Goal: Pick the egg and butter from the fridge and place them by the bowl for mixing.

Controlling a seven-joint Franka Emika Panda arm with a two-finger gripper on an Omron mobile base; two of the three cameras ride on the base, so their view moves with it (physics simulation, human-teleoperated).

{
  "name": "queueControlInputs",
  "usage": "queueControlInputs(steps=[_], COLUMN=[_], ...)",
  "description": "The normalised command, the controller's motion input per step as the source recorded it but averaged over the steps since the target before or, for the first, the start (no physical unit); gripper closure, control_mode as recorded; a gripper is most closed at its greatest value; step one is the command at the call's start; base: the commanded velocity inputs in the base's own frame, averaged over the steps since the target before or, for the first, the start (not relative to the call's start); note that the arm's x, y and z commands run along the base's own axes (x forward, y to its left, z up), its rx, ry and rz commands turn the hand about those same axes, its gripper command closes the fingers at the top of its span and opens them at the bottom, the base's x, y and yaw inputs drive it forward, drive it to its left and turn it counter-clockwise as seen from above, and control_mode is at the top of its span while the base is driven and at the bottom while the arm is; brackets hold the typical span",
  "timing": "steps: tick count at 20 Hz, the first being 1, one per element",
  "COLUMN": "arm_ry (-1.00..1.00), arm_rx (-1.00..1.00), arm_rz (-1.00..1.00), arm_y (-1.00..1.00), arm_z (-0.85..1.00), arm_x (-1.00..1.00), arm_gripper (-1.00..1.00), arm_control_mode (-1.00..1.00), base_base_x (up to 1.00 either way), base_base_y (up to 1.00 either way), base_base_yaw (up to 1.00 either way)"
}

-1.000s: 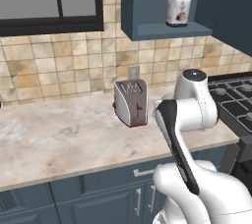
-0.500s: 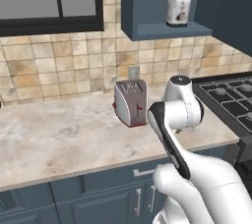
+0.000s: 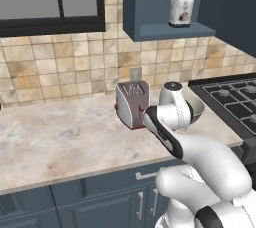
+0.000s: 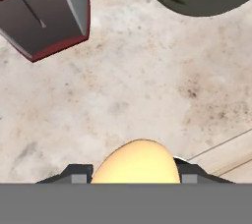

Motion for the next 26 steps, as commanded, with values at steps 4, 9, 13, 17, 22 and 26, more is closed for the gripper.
queueControlInputs(steps=[4,9,13,17,22,26], arm_ry=[-0.08,-0.02,-0.03,-0.05,-0.05,-0.01], arm_rx=[-0.01,0.00,-0.02,-0.03,-0.03,0.00], arm_rz=[0.06,0.02,0.00,0.00,0.00,0.00], arm_y=[0.00,-0.02,-0.03,-0.04,-0.06,-0.07], arm_z=[-0.33,-0.13,-0.20,-0.26,-0.29,-0.21], arm_x=[0.47,0.17,0.20,0.24,0.32,0.37], arm_gripper=[1.00,1.00,1.00,1.00,1.00,1.00], arm_control_mode=[-1.00,-1.00,-1.00,-1.00,-1.00,-1.00], base_base_x=[0.00,0.00,0.00,0.00,0.00,0.00], base_base_y=[0.00,0.00,0.00,0.00,0.00,0.00], base_base_yaw=[0.00,0.00,0.00,0.00,0.00,0.00])
